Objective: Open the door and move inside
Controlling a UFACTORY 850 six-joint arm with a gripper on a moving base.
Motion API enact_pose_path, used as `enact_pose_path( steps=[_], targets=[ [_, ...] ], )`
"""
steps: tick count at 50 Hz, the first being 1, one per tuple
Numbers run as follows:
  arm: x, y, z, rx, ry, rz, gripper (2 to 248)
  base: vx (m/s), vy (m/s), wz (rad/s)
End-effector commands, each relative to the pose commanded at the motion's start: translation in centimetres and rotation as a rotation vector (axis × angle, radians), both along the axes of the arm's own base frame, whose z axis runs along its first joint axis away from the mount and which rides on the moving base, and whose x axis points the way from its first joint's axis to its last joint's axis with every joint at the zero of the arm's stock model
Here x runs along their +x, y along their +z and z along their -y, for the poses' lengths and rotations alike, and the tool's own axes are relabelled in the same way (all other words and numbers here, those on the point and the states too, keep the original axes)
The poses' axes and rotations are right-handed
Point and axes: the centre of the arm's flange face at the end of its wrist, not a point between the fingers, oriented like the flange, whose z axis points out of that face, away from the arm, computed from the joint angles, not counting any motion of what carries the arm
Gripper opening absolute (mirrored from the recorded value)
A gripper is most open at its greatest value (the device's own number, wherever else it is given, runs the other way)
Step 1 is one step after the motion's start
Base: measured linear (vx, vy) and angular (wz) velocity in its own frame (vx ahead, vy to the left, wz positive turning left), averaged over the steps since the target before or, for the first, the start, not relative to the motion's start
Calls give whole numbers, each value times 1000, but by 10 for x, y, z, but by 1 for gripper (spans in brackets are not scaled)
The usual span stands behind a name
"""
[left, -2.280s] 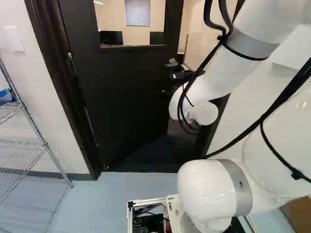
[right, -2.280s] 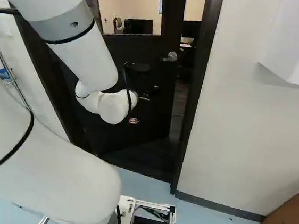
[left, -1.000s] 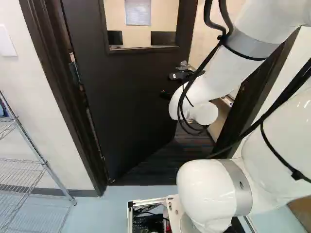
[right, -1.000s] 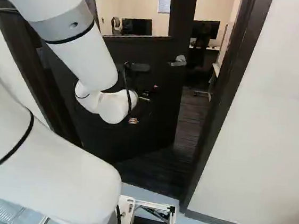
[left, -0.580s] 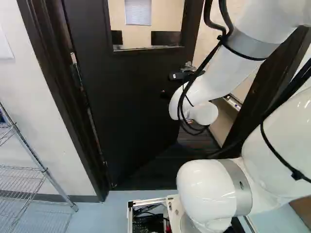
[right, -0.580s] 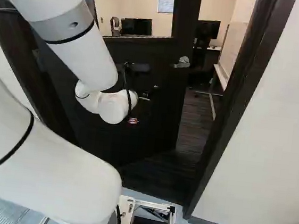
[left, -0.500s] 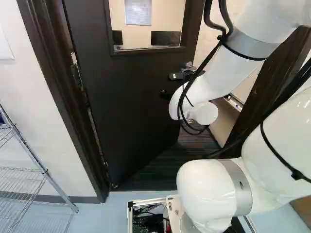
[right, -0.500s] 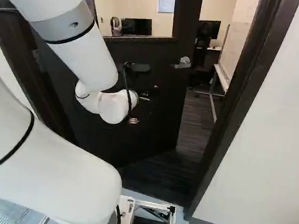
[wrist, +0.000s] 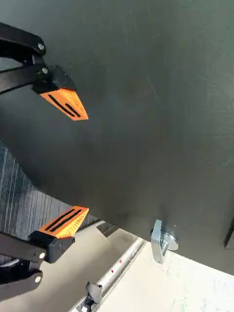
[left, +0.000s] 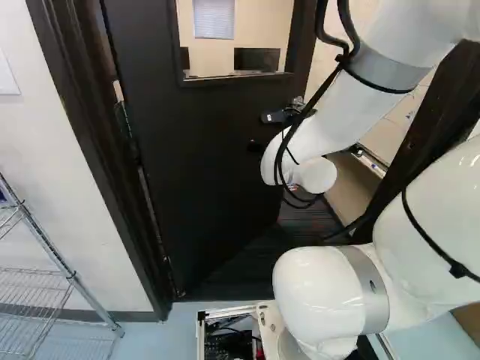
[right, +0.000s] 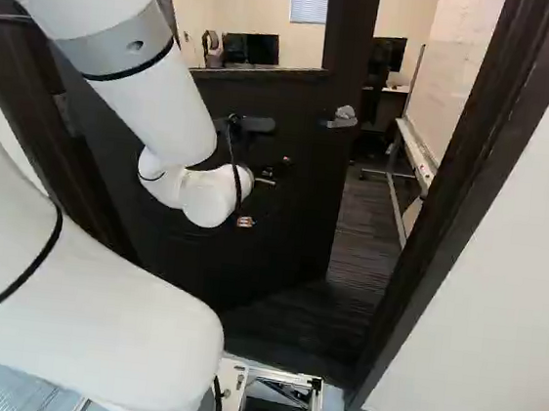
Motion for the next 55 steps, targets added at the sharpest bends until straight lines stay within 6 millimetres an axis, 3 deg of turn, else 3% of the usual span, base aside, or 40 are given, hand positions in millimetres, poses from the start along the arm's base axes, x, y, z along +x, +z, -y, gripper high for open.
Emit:
enact_pose_path(
  steps=[29,55],
  targets=[
    [13,1,-6,3,17,-4,247,16,13,-3],
    [26,3,-7,79,-92,-3,247,0,0,0]
  ],
)
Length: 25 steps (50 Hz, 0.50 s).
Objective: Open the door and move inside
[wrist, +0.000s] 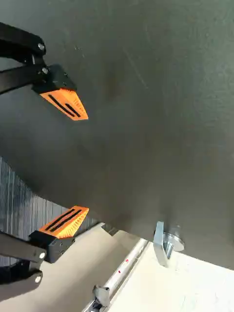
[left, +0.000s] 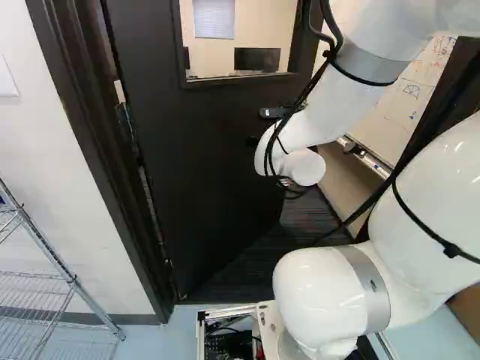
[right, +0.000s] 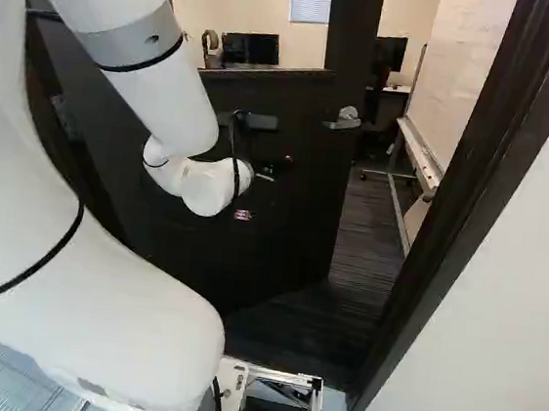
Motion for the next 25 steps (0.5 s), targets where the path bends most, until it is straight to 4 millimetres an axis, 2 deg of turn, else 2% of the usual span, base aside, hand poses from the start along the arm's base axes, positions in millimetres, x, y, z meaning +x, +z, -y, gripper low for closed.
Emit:
enact_pose_path(
  steps=[25],
  targets=[
    [20,0,-6,96,-129,-4,247,0,0,0]
  ],
)
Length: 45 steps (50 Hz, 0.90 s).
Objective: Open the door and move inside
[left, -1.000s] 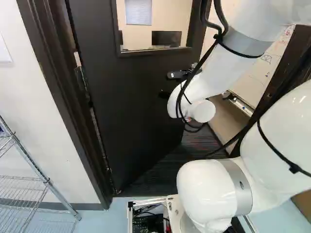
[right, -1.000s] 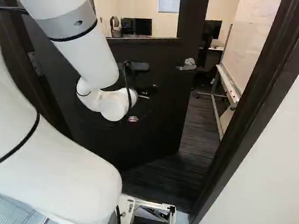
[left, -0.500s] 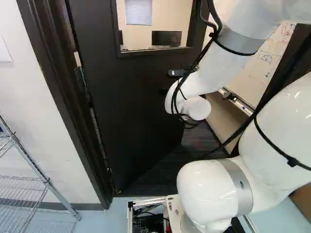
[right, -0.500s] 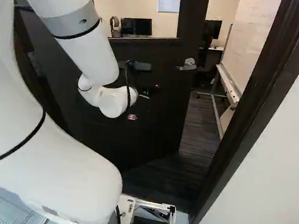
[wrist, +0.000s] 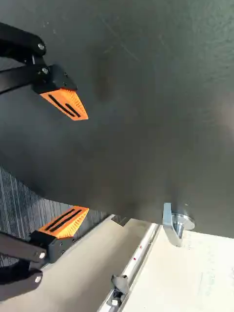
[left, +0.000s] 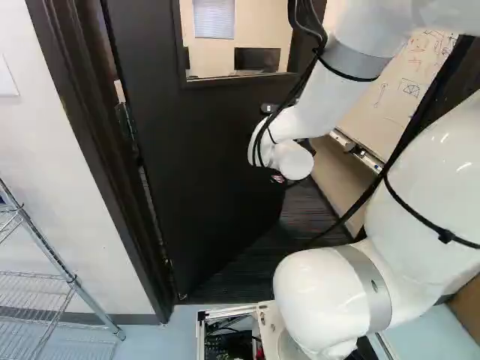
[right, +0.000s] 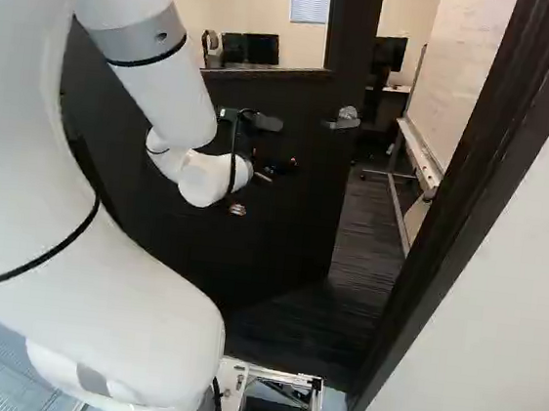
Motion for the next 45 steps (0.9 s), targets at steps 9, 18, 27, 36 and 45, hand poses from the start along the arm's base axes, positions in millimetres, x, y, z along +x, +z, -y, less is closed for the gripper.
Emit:
enact_pose_path(
  steps=[9,18,27,36,45],
  targets=[
    [8,0,-4,30,-38,-2,247,0,0,0],
    [18,0,-11,39,-34,-4,247,0,0,0],
    [27,0,-19,39,-16,-5,247,0,0,0],
    [37,0,-28,39,3,-5,247,0,0,0],
    [47,1,-37,39,21,-5,247,0,0,0]
  ],
)
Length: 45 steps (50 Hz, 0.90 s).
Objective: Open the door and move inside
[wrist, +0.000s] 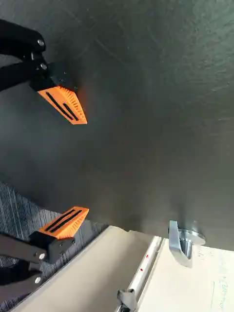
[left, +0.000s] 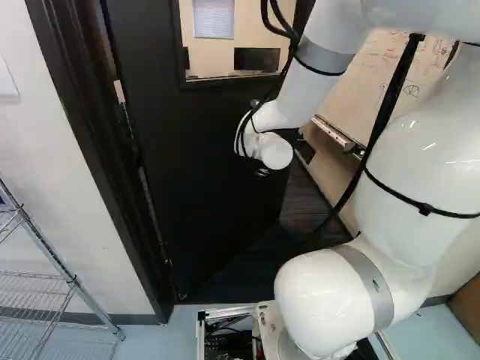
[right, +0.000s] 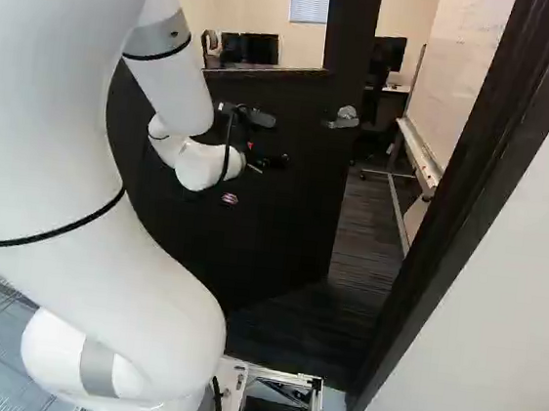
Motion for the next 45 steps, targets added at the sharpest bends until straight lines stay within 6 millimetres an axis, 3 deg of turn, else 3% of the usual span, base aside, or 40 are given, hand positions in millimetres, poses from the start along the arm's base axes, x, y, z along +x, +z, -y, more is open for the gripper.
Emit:
enact_pose_path(
  steps=[45],
  targets=[
    [55,-1,-41,2,72,10,247,0,0,0]
  ],
)
